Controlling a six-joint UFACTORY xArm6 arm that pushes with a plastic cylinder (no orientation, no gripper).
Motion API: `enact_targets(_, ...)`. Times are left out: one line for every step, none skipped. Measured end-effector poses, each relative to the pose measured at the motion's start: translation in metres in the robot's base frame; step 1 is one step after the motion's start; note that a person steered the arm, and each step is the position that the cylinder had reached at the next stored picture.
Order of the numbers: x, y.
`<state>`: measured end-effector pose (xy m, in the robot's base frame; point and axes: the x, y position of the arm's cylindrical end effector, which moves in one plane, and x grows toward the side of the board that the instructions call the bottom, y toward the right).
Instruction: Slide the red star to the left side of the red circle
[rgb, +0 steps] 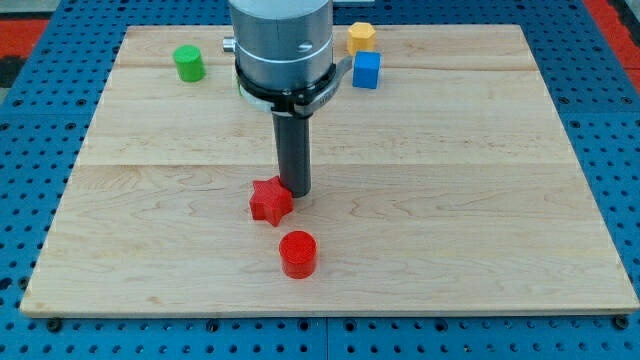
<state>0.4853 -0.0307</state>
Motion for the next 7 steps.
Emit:
enact_targets(0.002, -0.017)
enact_targets(-0.001, -0.025)
enact_targets(-0.007, -0.026)
enact_targets(-0.012, -0.026)
enact_targets(-0.012, -0.031)
enact_targets(-0.024, -0.033)
enact_targets(-0.034, -0.033)
